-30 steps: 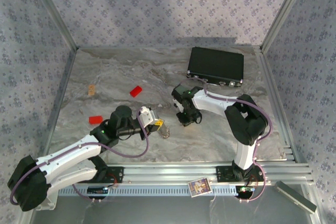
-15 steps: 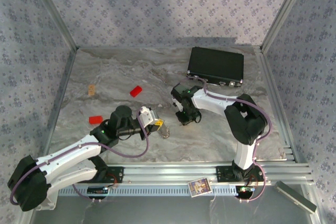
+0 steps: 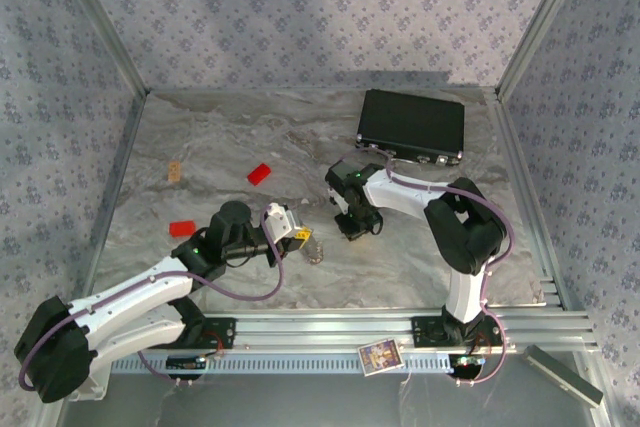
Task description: Put the keys on the keyring
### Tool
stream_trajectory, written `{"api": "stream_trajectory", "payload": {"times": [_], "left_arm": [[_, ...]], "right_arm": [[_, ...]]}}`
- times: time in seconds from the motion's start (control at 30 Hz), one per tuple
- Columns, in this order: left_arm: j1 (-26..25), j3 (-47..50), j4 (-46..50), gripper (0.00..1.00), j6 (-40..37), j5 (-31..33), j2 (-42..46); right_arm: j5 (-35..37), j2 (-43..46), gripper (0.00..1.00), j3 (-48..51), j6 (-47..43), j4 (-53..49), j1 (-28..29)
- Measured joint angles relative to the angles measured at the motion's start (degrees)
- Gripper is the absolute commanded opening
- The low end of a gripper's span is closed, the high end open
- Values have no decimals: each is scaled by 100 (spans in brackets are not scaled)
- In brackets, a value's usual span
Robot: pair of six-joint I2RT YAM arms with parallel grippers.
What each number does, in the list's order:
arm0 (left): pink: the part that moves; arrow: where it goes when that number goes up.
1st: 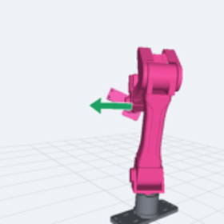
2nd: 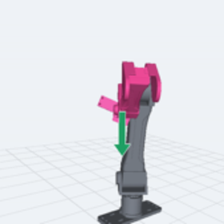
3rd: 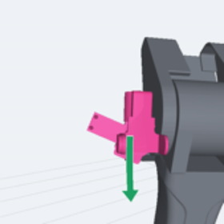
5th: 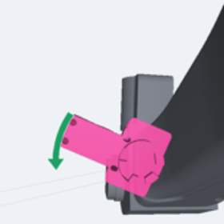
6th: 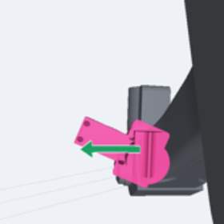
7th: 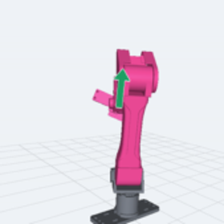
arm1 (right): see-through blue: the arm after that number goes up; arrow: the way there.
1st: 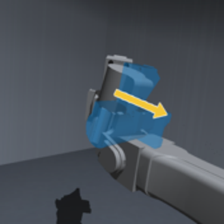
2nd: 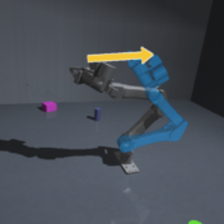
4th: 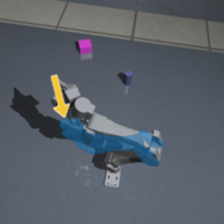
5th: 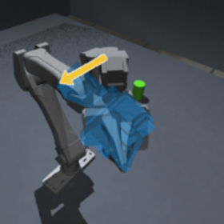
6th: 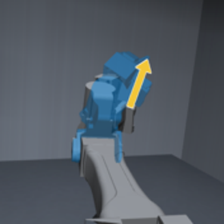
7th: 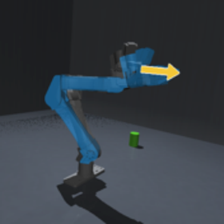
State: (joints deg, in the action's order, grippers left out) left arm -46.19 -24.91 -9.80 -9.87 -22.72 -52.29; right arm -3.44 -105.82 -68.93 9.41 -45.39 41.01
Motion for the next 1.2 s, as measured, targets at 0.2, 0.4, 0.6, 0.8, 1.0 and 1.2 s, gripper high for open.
{"api": "stream_trajectory", "payload": {"times": [0.2, 0.4, 0.6, 0.8, 1.0, 1.2], "left_arm": [[0, 0, 0, 0, 0, 0, 0], [0, 0, 2, 0, 0, 0, 0], [0, 0, 2, 0, 2, 0, 0], [0, -2, 0, 0, 9, -2, -2], [0, -46, -2, 0, 55, 2, -72], [0, -55, 2, 0, 96, 2, -76]], "right_arm": [[2, 0, 9, -2, 0, -33, 0], [4, 0, 4, -35, -20, -68, 0], [94, 120, 0, -66, -42, -96, 39], [444, 1054, 0, -31, -127, 48, 234], [761, 2087, 0, 317, -426, 527, 437], [732, 2682, 0, 907, -807, 1137, 568]]}}
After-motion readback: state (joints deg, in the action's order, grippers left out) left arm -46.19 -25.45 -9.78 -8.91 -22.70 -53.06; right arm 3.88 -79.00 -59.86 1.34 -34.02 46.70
